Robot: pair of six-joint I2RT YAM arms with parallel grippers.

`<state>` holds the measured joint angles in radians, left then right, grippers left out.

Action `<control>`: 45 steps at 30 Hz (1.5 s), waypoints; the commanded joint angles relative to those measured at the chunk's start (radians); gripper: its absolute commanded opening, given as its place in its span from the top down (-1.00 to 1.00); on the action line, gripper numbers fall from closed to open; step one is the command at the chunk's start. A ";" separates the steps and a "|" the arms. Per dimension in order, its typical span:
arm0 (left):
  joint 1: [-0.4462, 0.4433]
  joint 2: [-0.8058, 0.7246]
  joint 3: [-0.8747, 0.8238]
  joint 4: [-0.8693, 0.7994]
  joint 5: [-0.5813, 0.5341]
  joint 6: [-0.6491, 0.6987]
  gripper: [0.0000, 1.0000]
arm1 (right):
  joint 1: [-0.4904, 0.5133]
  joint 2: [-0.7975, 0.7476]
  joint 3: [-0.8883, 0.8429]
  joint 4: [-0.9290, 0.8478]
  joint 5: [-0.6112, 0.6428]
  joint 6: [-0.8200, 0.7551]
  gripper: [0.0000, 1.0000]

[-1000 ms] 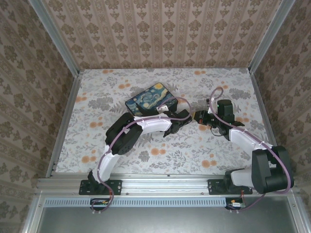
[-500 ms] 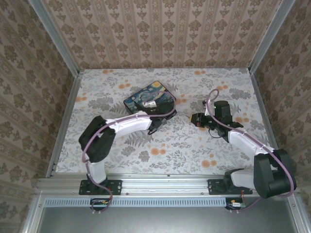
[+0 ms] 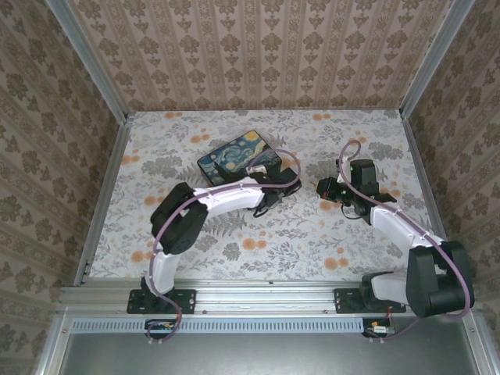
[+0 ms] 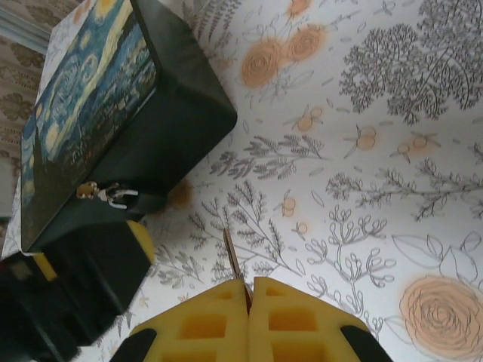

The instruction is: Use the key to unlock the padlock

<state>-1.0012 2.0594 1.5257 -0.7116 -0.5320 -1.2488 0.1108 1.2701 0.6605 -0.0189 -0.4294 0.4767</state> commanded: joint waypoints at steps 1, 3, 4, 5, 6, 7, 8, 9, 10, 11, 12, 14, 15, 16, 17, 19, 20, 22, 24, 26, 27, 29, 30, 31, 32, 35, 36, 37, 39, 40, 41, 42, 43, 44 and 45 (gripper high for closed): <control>0.004 0.062 0.093 -0.142 -0.119 -0.109 -0.26 | -0.005 0.018 0.031 -0.010 -0.002 -0.001 1.00; 0.007 0.102 0.152 -0.209 -0.139 -0.148 -0.27 | -0.005 0.017 0.034 -0.003 -0.013 0.000 1.00; 0.006 0.115 0.168 -0.225 -0.149 -0.161 -0.27 | -0.005 0.018 0.035 -0.005 -0.018 -0.004 1.00; 0.008 0.123 0.177 -0.230 -0.153 -0.168 -0.27 | -0.006 0.019 0.037 -0.007 -0.021 -0.009 1.00; 0.008 0.130 0.183 -0.232 -0.156 -0.174 -0.27 | -0.008 0.020 0.040 -0.008 -0.022 -0.013 1.00; 0.009 0.137 0.186 -0.232 -0.165 -0.182 -0.27 | -0.009 0.020 0.043 -0.009 -0.024 -0.017 1.00; 0.010 0.145 0.194 -0.234 -0.170 -0.189 -0.27 | -0.011 0.021 0.044 -0.006 -0.027 -0.018 1.00; 0.012 0.153 0.201 -0.232 -0.171 -0.190 -0.26 | -0.013 0.023 0.043 0.000 -0.032 -0.021 1.00; 0.017 0.164 0.211 -0.234 -0.166 -0.189 -0.25 | -0.016 0.027 0.042 0.006 -0.037 -0.021 1.00; 0.019 0.172 0.220 -0.239 -0.163 -0.197 -0.25 | -0.017 0.031 0.043 0.009 -0.044 -0.020 1.00; 0.022 0.180 0.226 -0.238 -0.160 -0.200 -0.24 | -0.020 0.037 0.045 0.014 -0.050 -0.022 1.00; 0.022 0.190 0.236 -0.236 -0.170 -0.211 -0.24 | -0.025 0.050 0.047 0.023 -0.061 -0.023 1.00; 0.021 0.197 0.245 -0.243 -0.180 -0.222 -0.23 | -0.027 0.056 0.048 0.030 -0.068 -0.022 1.00; 0.021 0.206 0.258 -0.254 -0.187 -0.230 -0.23 | -0.029 0.064 0.050 0.034 -0.076 -0.022 1.00; 0.021 0.215 0.270 -0.261 -0.189 -0.236 -0.23 | -0.031 0.071 0.052 0.038 -0.084 -0.023 1.00; 0.021 0.238 0.303 -0.301 -0.189 -0.270 -0.19 | -0.032 0.086 0.057 0.046 -0.098 -0.022 1.00; 0.021 0.247 0.313 -0.309 -0.189 -0.280 -0.18 | -0.033 0.091 0.059 0.051 -0.103 -0.022 1.00; 0.018 0.259 0.326 -0.324 -0.201 -0.309 -0.15 | -0.034 0.102 0.062 0.062 -0.113 -0.020 1.00; 0.017 0.269 0.336 -0.333 -0.207 -0.331 -0.13 | -0.035 0.113 0.065 0.066 -0.121 -0.020 1.00; 0.018 0.280 0.350 -0.353 -0.211 -0.358 -0.11 | -0.036 0.115 0.069 0.071 -0.129 -0.020 1.00; 0.018 0.287 0.356 -0.364 -0.214 -0.372 -0.10 | -0.037 0.115 0.071 0.074 -0.131 -0.020 1.00; 0.018 0.299 0.367 -0.378 -0.217 -0.391 -0.07 | -0.037 0.144 0.074 0.081 -0.132 -0.016 1.00; 0.019 0.304 0.370 -0.382 -0.217 -0.400 -0.06 | -0.039 0.149 0.074 0.085 -0.131 -0.013 1.00; 0.019 0.307 0.370 -0.376 -0.219 -0.400 -0.05 | -0.040 0.152 0.074 0.088 -0.130 -0.011 1.00; 0.019 0.310 0.373 -0.372 -0.222 -0.400 -0.03 | -0.040 0.155 0.074 0.090 -0.128 -0.008 1.00; 0.019 0.320 0.376 -0.364 -0.230 -0.406 0.00 | -0.046 0.166 0.073 0.098 -0.125 -0.003 1.00; 0.021 0.326 0.384 -0.368 -0.232 -0.409 0.01 | -0.049 0.169 0.073 0.099 -0.126 -0.001 1.00; 0.022 0.332 0.392 -0.376 -0.230 -0.412 0.02 | -0.051 0.172 0.073 0.102 -0.129 -0.001 1.00; 0.025 0.341 0.399 -0.384 -0.229 -0.415 0.06 | -0.051 0.176 0.073 0.104 -0.135 0.002 1.00; 0.025 0.343 0.398 -0.382 -0.230 -0.418 0.08 | -0.051 0.174 0.073 0.105 -0.139 0.002 1.00; 0.027 0.343 0.397 -0.381 -0.232 -0.416 0.10 | -0.051 0.174 0.073 0.105 -0.141 0.002 1.00; 0.028 0.343 0.396 -0.379 -0.233 -0.414 0.13 | -0.050 0.172 0.072 0.105 -0.144 0.004 1.00; 0.029 0.342 0.395 -0.378 -0.233 -0.412 0.15 | -0.051 0.169 0.073 0.103 -0.144 0.004 1.00; 0.029 0.342 0.395 -0.377 -0.236 -0.406 0.17 | -0.051 0.167 0.073 0.100 -0.144 0.002 1.00; 0.030 0.340 0.395 -0.378 -0.240 -0.401 0.20 | -0.051 0.164 0.073 0.095 -0.144 -0.001 1.00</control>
<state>-0.9813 2.3917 1.9007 -1.0515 -0.7368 -1.6394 0.0635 1.4338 0.7101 0.0643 -0.5468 0.4740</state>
